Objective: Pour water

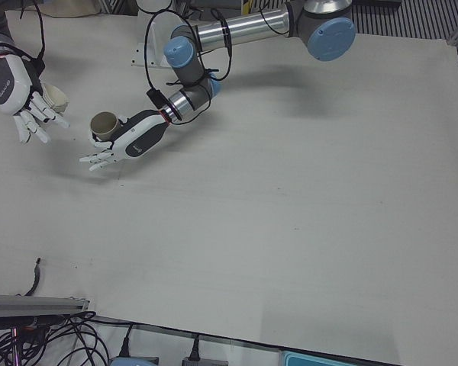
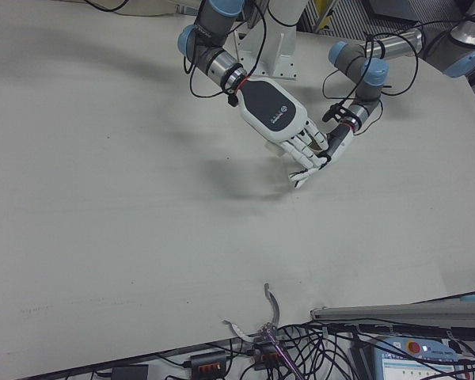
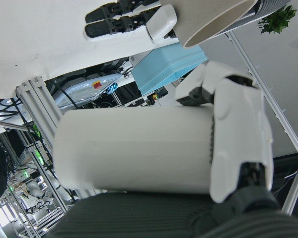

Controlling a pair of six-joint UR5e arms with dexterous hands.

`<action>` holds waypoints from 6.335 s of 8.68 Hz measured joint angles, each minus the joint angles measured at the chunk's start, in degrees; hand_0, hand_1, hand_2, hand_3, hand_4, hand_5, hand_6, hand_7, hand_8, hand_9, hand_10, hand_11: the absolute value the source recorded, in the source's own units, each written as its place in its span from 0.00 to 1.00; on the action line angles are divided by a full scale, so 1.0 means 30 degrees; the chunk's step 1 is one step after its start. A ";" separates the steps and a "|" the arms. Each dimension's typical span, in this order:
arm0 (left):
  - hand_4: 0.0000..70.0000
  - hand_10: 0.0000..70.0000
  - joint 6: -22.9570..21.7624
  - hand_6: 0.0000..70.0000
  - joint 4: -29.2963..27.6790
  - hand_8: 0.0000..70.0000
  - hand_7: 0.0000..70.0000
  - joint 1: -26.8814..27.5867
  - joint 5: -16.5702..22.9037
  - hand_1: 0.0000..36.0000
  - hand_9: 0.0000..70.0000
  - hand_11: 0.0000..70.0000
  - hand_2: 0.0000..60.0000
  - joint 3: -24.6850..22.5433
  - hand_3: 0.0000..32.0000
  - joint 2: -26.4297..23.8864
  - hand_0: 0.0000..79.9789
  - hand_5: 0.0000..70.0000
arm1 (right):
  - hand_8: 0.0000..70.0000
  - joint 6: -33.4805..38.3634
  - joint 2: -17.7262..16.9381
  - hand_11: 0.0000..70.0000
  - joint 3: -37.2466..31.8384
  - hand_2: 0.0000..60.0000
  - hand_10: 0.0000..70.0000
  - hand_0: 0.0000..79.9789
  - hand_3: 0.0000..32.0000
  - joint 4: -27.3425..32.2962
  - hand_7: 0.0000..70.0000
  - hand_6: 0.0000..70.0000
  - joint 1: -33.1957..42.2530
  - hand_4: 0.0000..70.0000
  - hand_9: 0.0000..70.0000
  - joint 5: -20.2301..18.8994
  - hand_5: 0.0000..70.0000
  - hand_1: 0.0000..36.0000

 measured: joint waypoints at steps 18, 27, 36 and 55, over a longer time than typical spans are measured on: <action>1.00 0.15 -0.2894 0.19 -0.6068 0.09 0.06 -0.7268 -0.0009 1.00 0.03 0.27 0.57 0.0243 0.00 1.4033 1.00 1.00 | 0.40 1.8568 -0.4452 0.06 -0.4312 1.00 0.03 0.61 0.00 0.4897 0.74 0.62 0.2941 0.40 0.52 0.7173 0.18 0.73; 0.09 0.02 -0.4217 0.03 -1.2219 0.00 0.00 -0.7279 -0.0906 0.44 0.00 0.06 0.00 0.4943 0.00 1.4635 0.81 0.00 | 0.39 1.8592 -0.4341 0.02 -0.4698 1.00 0.00 0.62 0.00 0.4896 0.73 0.62 0.2648 0.40 0.50 0.7211 0.18 0.73; 0.19 0.03 -0.4822 0.07 -1.3799 0.01 0.04 -1.0382 -0.0757 0.67 0.00 0.10 0.00 0.1186 0.00 1.9442 1.00 0.00 | 0.59 1.8679 -0.4411 0.24 -0.5712 0.98 0.14 0.70 0.00 0.5240 0.82 0.72 0.2685 0.46 0.76 0.7178 0.24 0.83; 0.24 0.04 -0.4655 0.09 -1.3135 0.01 0.06 -1.0490 0.0106 0.71 0.00 0.11 0.00 -0.3027 0.00 2.1964 1.00 0.00 | 0.01 1.9842 -0.4457 0.00 -0.4920 0.30 0.00 0.58 1.00 0.8514 0.18 0.12 0.2414 0.00 0.01 0.6806 0.07 0.43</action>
